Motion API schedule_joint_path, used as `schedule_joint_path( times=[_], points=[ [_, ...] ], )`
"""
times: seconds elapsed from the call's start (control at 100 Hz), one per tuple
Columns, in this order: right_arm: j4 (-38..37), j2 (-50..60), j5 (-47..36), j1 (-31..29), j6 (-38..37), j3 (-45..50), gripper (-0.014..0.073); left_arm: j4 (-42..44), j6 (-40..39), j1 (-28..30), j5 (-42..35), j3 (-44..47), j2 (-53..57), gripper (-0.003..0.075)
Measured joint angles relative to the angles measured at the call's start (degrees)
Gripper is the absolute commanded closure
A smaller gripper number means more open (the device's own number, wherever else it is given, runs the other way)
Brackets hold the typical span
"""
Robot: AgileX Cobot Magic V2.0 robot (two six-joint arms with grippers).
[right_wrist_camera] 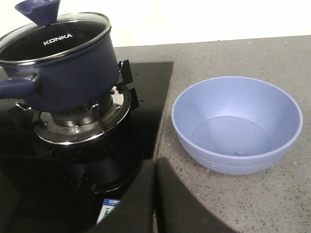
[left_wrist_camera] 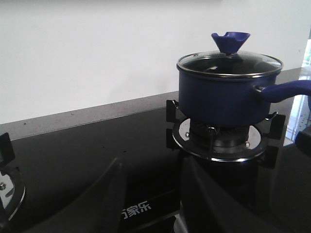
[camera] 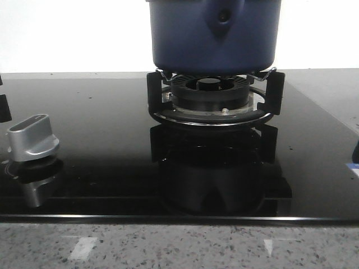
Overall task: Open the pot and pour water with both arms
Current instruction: 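Move the left gripper to the blue lid knob and grasp it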
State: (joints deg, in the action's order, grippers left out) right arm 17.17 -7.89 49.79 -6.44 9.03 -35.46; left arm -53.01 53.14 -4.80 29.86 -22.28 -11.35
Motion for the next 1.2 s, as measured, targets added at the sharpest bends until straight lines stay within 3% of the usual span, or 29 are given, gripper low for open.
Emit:
schedule_joint_path(
  times=[0.2, 0.29, 0.58, 0.85, 1.2],
  points=[
    [-0.1, 0.0, 0.0, 0.0, 0.0, 0.0, 0.0347, 0.1, 4.6, -5.9, -1.1, -4.6, -5.2, 0.0335],
    [-0.1, 0.0, 0.0, 0.0, 0.0, 0.0, 0.0291, 0.0, 4.7, -9.1, -2.0, -6.9, -7.9, 0.0335],
    [0.1, 0.0, -0.1, 0.0, 0.0, 0.0, 0.0288, -0.7, 5.1, -20.3, -4.5, -14.6, -22.7, 0.0335],
    [0.1, 0.0, -0.1, 0.0, 0.1, 0.0, 0.0288, -12.5, 5.1, -23.3, -21.0, -16.6, -34.0, 0.0323],
    [0.1, 0.0, -0.1, 0.0, 0.1, 0.0, 0.0289, -12.2, 13.1, -23.5, -11.0, -29.7, -48.6, 0.0318]
  ],
)
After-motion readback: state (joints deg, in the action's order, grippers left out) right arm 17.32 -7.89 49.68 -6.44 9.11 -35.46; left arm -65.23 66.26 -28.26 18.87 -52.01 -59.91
